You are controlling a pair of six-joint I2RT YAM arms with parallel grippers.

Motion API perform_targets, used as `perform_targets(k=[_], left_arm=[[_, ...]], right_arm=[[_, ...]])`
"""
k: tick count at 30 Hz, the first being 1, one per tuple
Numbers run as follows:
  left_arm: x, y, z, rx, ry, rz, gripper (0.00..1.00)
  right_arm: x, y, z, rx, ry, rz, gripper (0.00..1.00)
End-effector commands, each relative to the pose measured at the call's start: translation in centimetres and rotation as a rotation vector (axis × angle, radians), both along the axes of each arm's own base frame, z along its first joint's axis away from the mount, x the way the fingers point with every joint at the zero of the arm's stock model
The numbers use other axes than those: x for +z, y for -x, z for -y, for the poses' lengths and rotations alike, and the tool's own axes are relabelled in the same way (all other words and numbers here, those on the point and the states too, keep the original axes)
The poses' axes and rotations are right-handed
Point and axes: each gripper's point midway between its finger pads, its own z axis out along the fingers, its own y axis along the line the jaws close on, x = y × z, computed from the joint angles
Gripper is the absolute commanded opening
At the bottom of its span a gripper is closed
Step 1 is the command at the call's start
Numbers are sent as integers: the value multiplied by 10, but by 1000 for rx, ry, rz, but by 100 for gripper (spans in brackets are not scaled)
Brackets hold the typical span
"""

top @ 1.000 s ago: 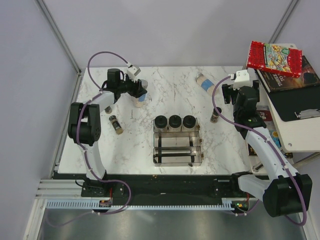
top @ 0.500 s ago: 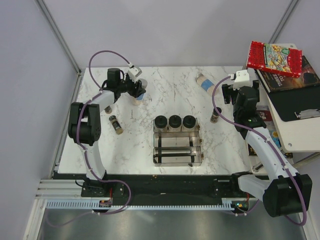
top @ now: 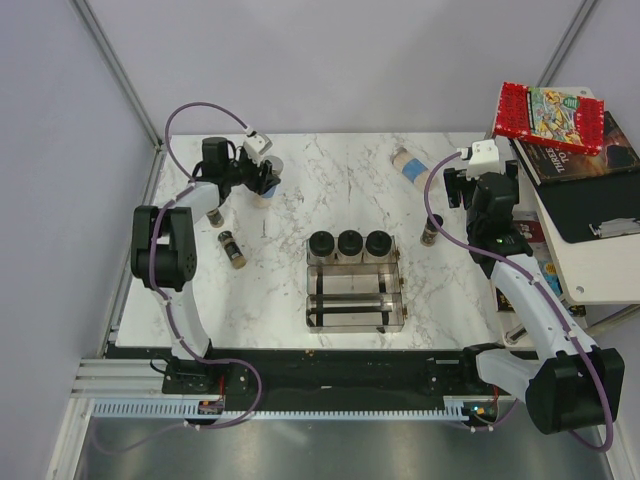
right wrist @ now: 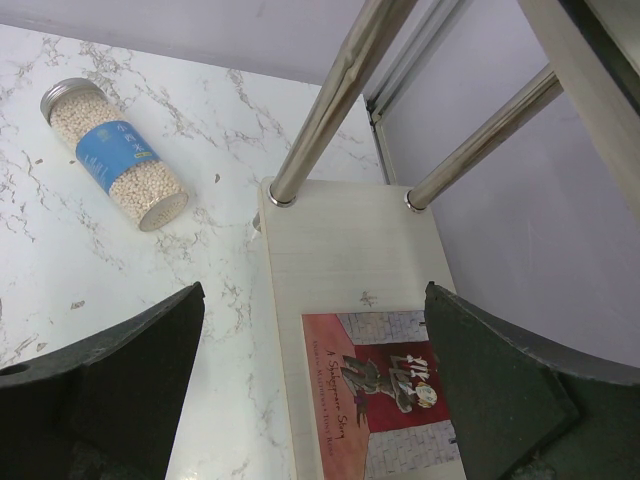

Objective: Organize the condiment bottles
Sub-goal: Place the bottle at the center of the board.

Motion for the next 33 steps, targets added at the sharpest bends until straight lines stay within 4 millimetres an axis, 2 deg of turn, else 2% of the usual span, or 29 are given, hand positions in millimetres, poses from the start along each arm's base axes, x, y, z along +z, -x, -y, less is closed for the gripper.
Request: perform_targets(k=[1, 5, 8, 12, 13, 14, 15, 21, 22, 23, 33], left_arm=[[-8, 7, -14, 8, -31, -18, 33], [-7, 8, -14, 4, -30, -23, 36], [-8, 7, -15, 9, -28, -36, 44], [-8, 6, -16, 10, -29, -51, 45], [-8, 6, -16, 13, -28, -54, 53], [-8, 6, -17, 15, -27, -54, 75], [-8, 6, -17, 13, -27, -54, 87], [-8, 6, -16, 3, -22, -58, 89], [-8, 6, -16, 5, -20, -61, 97], [-7, 5, -17, 12, -22, -59, 99], [-5, 7, -21, 15, -20, -75, 99]], right_arm=[[9, -2, 1, -4, -15, 31, 98], [8, -3, 1, -4, -15, 27, 98], [9, -3, 1, -6, -15, 30, 98], [9, -3, 1, -6, -16, 30, 98], [9, -3, 1, -8, -16, 30, 98], [9, -3, 1, -6, -15, 30, 98], [9, -3, 1, -5, -16, 30, 98], [9, -3, 1, -6, -15, 30, 98], [9, -3, 2, -7, -15, 30, 98], [9, -3, 2, -7, -15, 30, 98], [10, -2, 2, -7, -14, 31, 98]])
